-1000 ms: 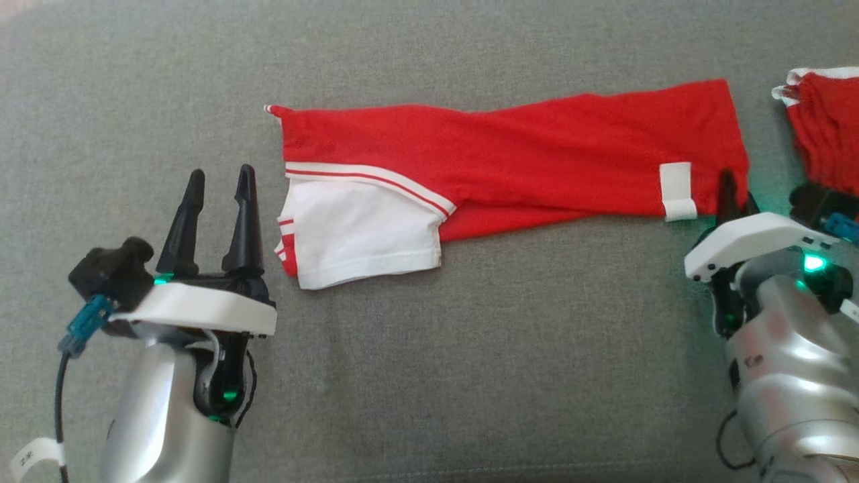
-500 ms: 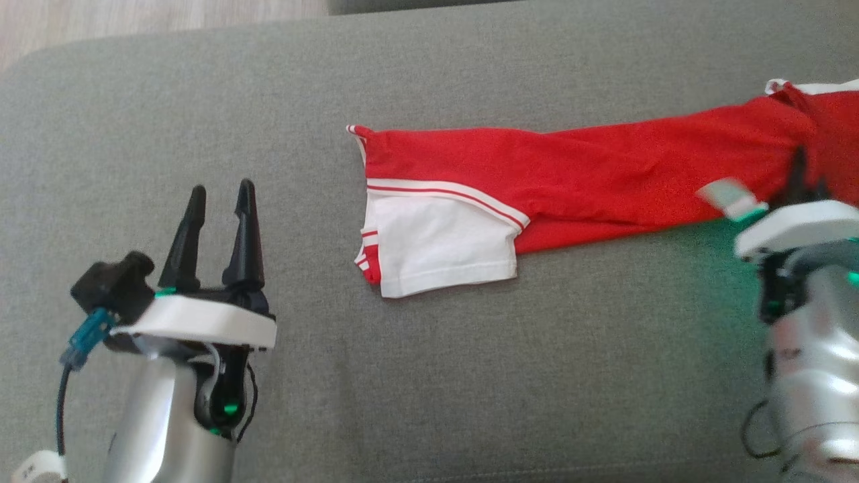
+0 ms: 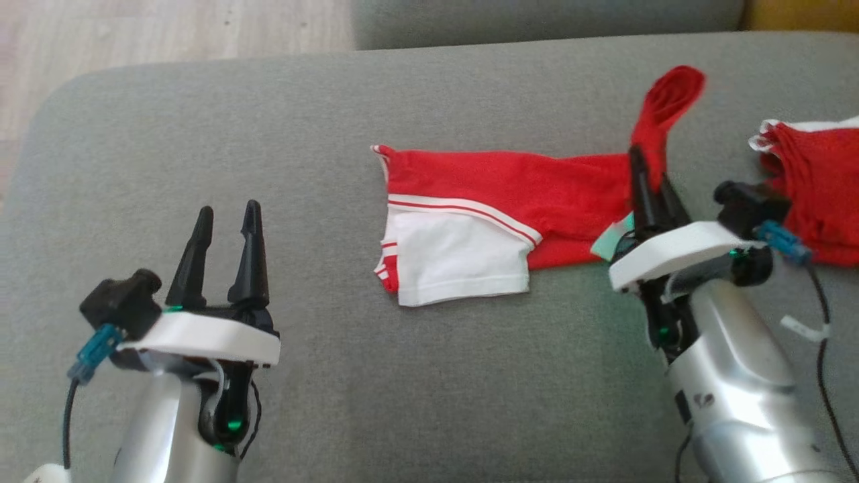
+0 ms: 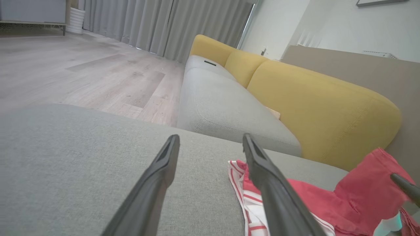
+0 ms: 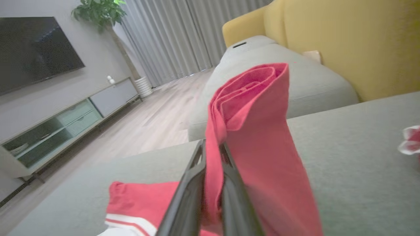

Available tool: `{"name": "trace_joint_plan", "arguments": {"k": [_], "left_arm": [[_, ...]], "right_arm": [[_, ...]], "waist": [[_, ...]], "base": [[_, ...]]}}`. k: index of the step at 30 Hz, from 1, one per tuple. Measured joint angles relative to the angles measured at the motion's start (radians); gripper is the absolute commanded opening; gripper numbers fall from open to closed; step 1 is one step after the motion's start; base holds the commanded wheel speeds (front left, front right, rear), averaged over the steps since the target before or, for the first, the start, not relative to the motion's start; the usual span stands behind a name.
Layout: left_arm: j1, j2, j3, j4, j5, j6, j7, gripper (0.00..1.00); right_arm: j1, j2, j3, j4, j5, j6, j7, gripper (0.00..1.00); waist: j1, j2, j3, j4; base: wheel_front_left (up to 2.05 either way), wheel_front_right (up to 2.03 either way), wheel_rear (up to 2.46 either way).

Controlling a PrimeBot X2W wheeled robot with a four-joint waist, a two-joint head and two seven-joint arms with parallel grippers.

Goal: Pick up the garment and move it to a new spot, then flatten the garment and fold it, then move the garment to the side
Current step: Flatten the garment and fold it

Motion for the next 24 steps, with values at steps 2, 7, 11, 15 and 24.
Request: {"name": "trace_joint_plan", "arguments": {"k": [2,7,11,15,24], "left_arm": [[0.004,0.0,-0.001,0.0,-0.001,0.0,0.0,1.0],[0.041,0.0,-0.012,0.0,-0.016,0.0,0.0,1.0],[0.041,0.0,-0.024,0.0,-0.024,0.0,0.0,1.0],[0.041,0.0,-0.028,0.001,-0.034,0.0,0.0,1.0],[0.041,0.0,-0.041,0.002,-0.039,0.0,0.0,1.0]], "right_arm": [[0.017,-0.001,0.038,-0.024,0.021,0.0,0.007,0.0],[0.052,-0.001,0.14,-0.074,0.062,0.0,0.034,0.0],[0.063,-0.002,0.195,-0.094,0.09,0.0,0.053,0.0],[0.072,-0.002,0.249,-0.1,0.108,0.0,0.07,0.0],[0.063,-0.002,0.325,-0.039,0.168,0.0,0.089,0.0]], "waist": [[0.0,0.0,-0.007,0.014],[0.0,0.0,-0.025,0.064],[0.0,0.0,-0.03,0.099],[0.0,0.0,-0.031,0.13],[0.0,0.0,-0.011,0.188]], "base": [[0.0,0.0,0.0],[0.0,0.0,0.0],[0.0,0.0,0.0],[0.0,0.0,0.0],[0.0,0.0,0.0]]}}
